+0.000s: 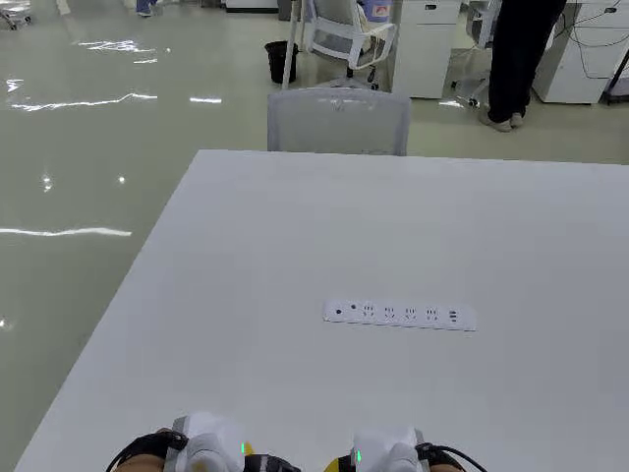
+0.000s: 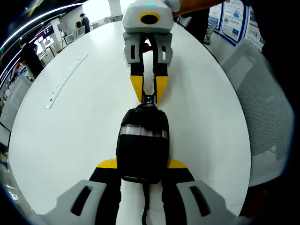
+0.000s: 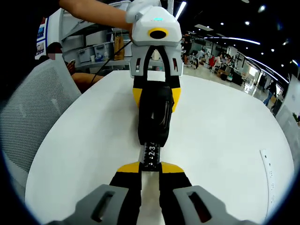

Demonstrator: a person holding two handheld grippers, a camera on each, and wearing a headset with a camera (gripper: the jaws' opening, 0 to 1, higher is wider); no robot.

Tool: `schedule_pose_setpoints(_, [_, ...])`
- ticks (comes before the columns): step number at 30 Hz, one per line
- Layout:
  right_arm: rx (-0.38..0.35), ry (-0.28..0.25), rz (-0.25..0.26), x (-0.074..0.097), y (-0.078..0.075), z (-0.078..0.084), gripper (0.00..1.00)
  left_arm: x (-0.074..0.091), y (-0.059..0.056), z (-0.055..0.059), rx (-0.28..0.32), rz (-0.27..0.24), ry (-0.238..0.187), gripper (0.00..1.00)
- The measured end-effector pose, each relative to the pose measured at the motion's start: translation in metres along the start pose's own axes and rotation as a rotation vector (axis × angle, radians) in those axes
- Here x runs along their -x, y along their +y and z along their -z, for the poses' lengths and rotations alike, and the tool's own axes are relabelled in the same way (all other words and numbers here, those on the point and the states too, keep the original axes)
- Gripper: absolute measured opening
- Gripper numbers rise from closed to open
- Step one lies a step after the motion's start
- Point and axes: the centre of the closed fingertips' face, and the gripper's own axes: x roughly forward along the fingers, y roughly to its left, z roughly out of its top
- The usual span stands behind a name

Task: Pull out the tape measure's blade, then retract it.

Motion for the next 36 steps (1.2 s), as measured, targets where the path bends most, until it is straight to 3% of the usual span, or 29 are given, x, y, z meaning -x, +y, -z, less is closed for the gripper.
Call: schedule_pose_setpoints(36, [-0.016,0.018,0.006,0.016,0.005,0.015,0.13,-0.003,0.001,0.000,-0.010,0.010,-0.006,0.28])
